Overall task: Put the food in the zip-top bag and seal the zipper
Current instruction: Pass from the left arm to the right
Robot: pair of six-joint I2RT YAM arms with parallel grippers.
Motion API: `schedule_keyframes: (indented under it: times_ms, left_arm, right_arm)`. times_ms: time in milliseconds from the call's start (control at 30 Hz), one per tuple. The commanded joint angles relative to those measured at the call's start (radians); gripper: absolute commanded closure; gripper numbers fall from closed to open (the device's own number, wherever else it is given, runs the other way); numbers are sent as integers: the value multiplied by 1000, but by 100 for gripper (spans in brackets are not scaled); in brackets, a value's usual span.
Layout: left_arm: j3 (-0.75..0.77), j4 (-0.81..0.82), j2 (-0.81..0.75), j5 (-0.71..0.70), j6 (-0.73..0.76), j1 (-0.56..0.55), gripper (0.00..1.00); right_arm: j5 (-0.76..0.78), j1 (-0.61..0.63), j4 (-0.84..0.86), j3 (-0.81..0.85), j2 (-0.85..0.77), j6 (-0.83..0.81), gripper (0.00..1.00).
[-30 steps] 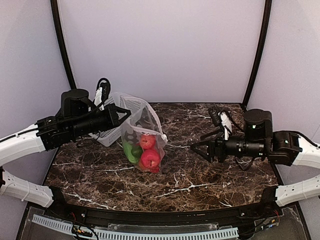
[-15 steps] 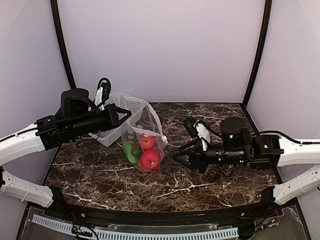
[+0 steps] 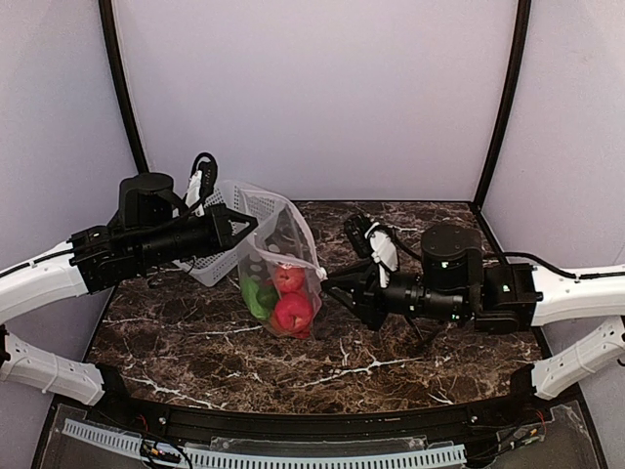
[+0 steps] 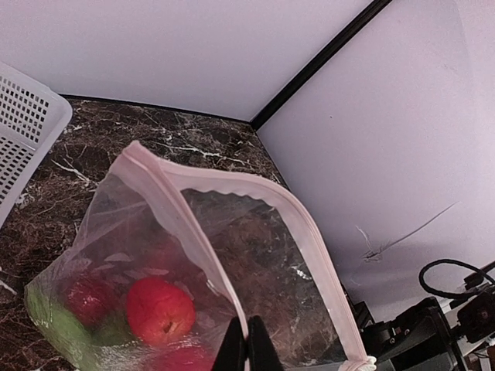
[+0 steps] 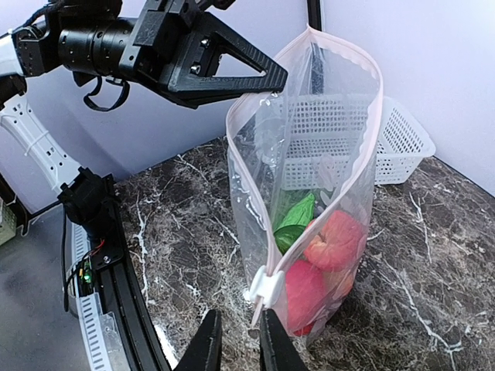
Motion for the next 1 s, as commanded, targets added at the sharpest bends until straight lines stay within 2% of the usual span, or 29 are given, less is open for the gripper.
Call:
schedule_keyframes:
  times_ms: [0,400,667,800,867,967]
  left_arm:
    - [23,-7,-15,10,0,5,99]
    - [22,-11,-20,8,0,5,99]
    - [23,-13,-20,9,-1,5,99]
    - [24,-14,-20,12,-1,5,100]
    - [24,-15,-21,11,0,5,99]
    - [23,-21,-24,9,1,6,99]
  right_arm:
    - [51,10,56,34,17,-20,85]
    - [77,10,50,38,38,-10,96]
    - [90,10,42,44,49,-9,89]
    - [94,10,36,47,59,-4,89]
    - [96,10,37,48,60,-2,91]
    - [102,10,42,47,56,0,99]
